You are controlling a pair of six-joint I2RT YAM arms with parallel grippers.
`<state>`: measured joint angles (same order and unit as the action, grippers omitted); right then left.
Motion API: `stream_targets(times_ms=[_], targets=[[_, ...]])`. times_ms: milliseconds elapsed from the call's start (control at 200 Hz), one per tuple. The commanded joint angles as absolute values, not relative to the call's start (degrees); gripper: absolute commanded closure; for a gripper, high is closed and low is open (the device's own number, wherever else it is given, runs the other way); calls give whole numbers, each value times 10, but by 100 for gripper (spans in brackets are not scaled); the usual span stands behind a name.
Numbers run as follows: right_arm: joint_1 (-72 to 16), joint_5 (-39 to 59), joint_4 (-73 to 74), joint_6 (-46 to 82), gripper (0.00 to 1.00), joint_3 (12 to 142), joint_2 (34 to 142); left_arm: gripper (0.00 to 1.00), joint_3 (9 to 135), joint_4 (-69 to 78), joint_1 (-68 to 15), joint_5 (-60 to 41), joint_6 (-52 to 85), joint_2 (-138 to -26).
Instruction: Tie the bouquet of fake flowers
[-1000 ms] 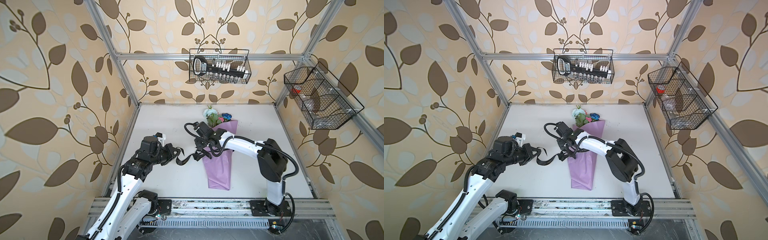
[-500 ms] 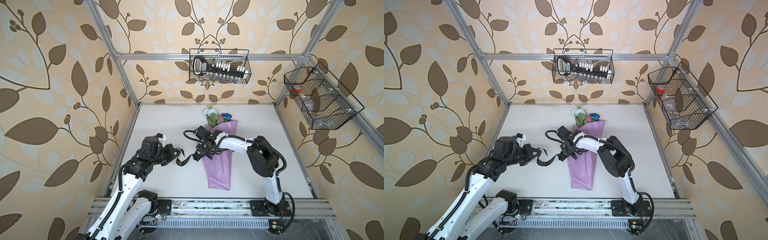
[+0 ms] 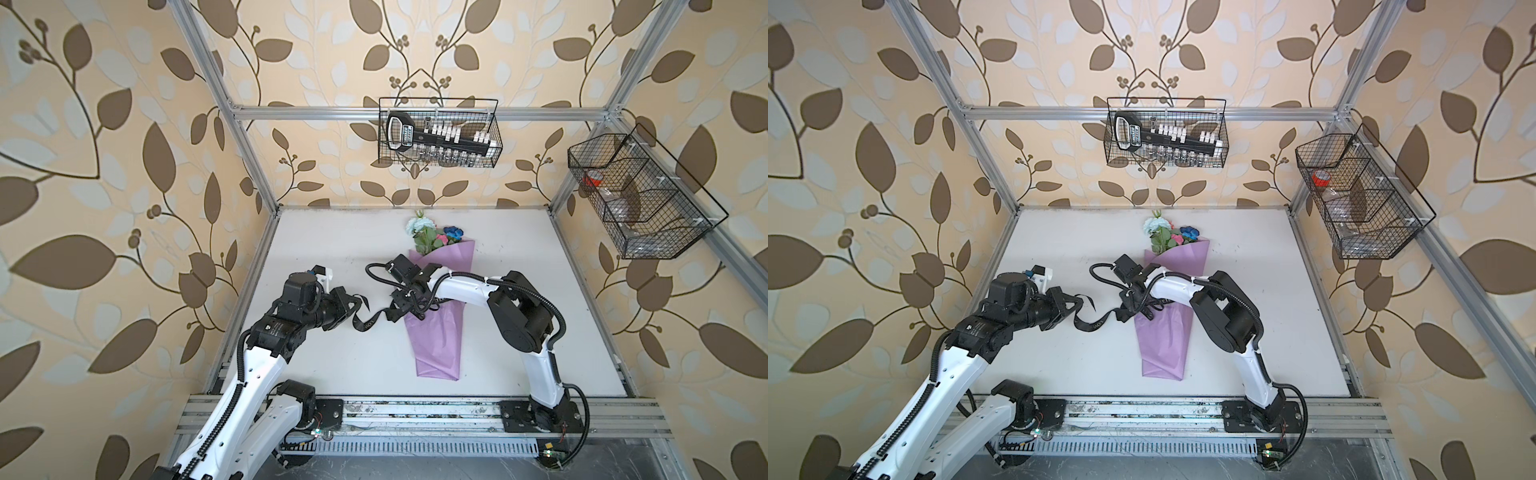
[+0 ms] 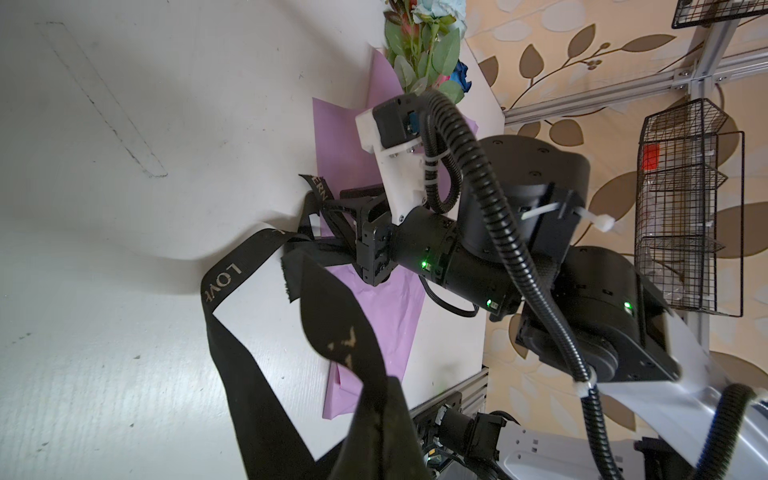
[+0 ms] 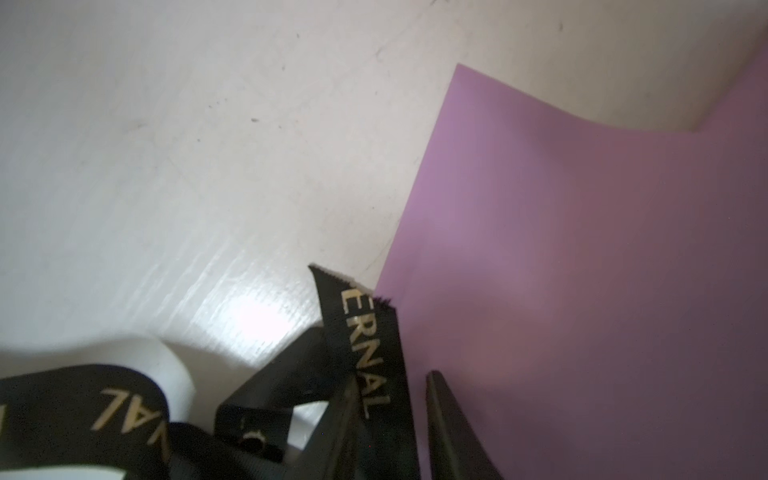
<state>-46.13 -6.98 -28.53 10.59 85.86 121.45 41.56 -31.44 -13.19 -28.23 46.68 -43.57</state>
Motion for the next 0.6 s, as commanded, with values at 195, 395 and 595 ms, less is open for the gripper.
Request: stream_targets(times_ms=[195,395,595], targets=[[-473,-30,-292,84,70,822,1229,100,415,-292,-137,-298,465,-432],[-468,-37,-293,84,78,820,1204,100,412,-293,-137,-298,464,-432],[-467,-30,-289,86,78,841,1182,100,407,-294,-137,-298,466,-431]])
